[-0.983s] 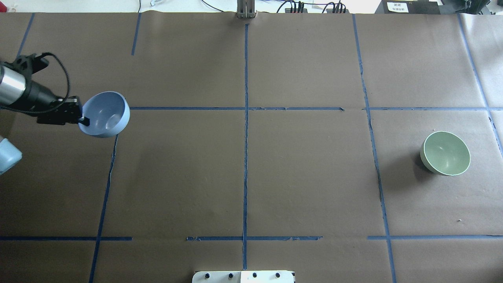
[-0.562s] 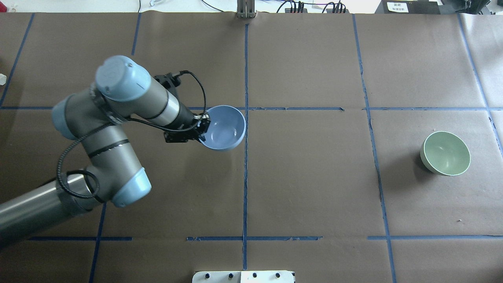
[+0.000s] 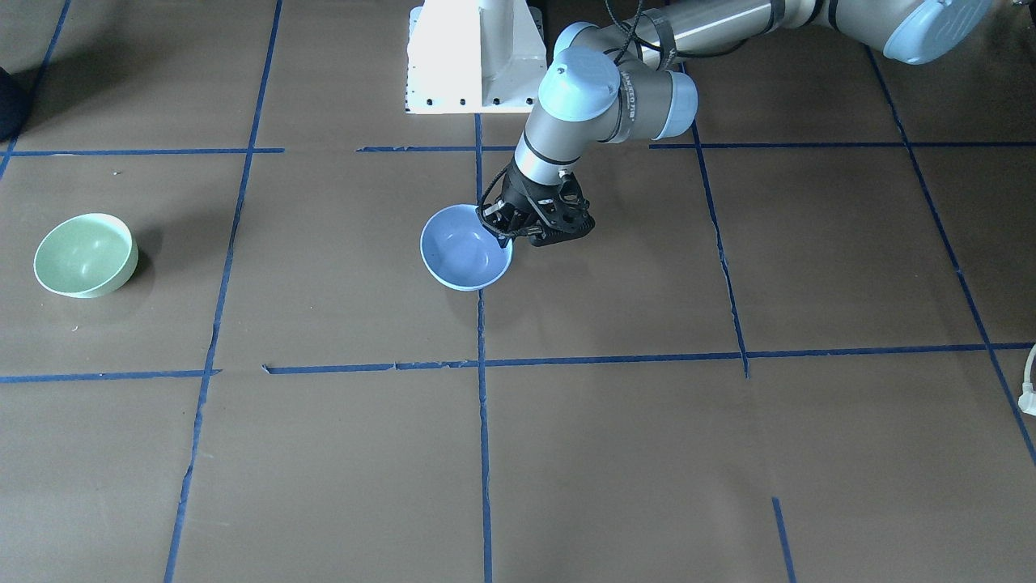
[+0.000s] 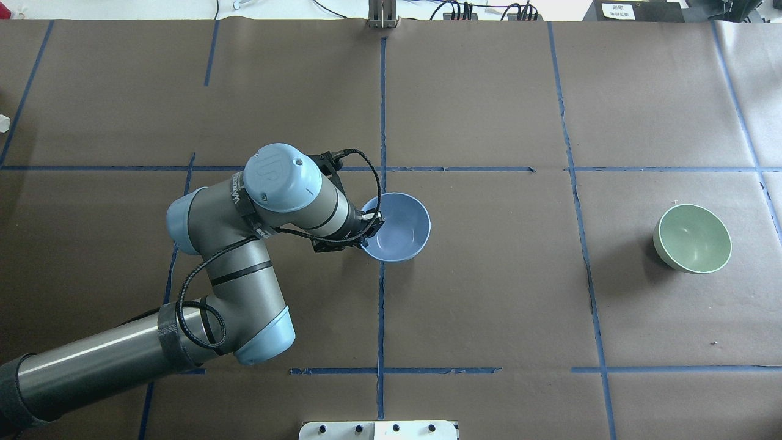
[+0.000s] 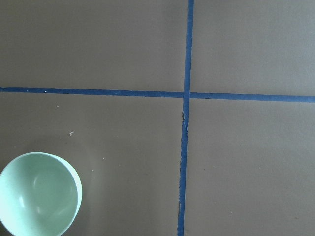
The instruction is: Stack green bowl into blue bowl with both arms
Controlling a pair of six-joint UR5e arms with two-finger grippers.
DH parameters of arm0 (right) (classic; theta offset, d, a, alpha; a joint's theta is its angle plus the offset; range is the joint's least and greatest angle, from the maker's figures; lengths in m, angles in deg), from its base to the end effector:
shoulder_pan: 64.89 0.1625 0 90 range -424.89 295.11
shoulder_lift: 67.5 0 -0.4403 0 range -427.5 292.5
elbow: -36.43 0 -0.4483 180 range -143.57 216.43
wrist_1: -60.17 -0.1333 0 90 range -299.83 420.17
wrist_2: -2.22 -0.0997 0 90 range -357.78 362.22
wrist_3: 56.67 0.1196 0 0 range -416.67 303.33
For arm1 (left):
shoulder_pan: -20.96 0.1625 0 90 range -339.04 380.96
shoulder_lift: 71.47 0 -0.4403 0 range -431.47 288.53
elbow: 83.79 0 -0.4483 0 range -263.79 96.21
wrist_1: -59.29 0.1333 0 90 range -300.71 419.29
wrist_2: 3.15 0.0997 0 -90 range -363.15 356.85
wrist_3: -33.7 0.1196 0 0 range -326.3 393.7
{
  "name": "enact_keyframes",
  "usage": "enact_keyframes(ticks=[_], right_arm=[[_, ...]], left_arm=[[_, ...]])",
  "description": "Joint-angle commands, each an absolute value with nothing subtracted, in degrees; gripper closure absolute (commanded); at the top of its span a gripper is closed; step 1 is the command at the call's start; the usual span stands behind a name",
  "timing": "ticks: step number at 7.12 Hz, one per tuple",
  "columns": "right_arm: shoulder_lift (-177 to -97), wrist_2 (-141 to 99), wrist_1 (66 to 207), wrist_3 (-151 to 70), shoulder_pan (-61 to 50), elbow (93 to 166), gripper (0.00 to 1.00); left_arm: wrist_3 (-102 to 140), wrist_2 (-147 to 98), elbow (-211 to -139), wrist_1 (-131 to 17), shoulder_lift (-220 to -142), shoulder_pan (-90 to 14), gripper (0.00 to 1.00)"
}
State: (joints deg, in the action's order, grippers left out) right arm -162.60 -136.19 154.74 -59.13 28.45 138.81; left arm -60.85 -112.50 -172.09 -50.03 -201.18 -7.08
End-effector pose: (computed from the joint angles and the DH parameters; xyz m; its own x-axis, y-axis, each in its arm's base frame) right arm 0.0734 -0.5055 0.6188 0.6666 -0.0394 0.7444 -0.0296 0.9964 0.0793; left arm 0.6474 -0.4509 0.2021 0.4593 -0.3294 -0.8250 0.2345 0.9407 -0.2451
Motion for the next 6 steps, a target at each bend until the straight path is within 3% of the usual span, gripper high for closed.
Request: enact_keyframes(ticks=[1, 2, 3, 6], right_arm=[[-162.51, -136.21, 154.74, -59.13, 28.45, 138.82, 0.00], [-162.51, -136.30, 154.74, -59.13, 28.45, 138.90, 0.00], [-162.51, -136.30, 154.74, -59.13, 28.45, 138.99, 0.00], [-162.51, -136.56, 154.74, -59.21, 28.45, 138.91, 0.00]], left_arm=[[-59.64, -112.31, -172.04, -49.96, -199.98, -7.08, 0.63], [-59.11, -112.31, -172.38, -49.96, -199.27, -7.51, 0.49], [-55.54, -112.31, -172.65, -49.52, -199.18, -7.78, 0.00], [-54.90, -123.12, -179.38, -42.54, -196.12, -15.82, 0.00]])
